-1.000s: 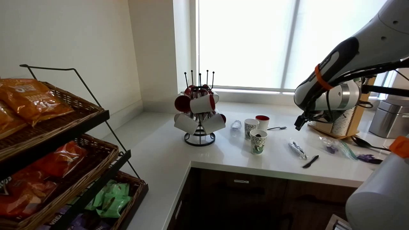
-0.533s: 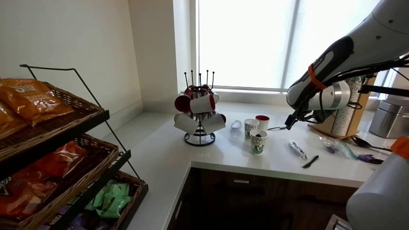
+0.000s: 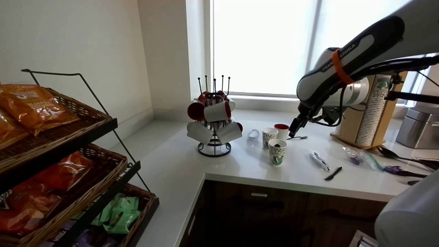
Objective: Remove the white sachet from the mug
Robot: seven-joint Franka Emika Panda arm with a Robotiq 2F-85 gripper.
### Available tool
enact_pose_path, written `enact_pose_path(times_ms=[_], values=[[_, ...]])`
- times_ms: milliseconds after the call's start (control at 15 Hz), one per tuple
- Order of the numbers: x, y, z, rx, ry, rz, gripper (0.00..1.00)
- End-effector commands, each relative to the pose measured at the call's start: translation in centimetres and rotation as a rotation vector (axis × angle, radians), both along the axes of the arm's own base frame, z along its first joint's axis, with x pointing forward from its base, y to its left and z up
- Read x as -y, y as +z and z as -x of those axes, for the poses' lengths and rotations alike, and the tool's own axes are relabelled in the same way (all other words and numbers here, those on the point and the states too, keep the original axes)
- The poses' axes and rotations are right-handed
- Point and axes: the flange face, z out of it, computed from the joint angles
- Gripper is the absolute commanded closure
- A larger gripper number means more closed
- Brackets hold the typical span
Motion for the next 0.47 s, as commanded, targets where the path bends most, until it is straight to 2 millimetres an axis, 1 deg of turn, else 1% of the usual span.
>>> enact_pose_path(times_ms=[0,133,200,267,400], values=[[-3.9,2.0,1.3,-0.038,0.068,-0.082,0.00],[-5.2,3.0,1.4,-0.068,0.046,-0.096,0.00],[-3.7,2.4,0.5,-0.058,0.053,-0.060,0.00],[-4.2,2.9,0.7,-0.065,0.053,-0.067,0.00],[-4.7,3.4,0.9,-0.059,0.055,-0.068,0.00]])
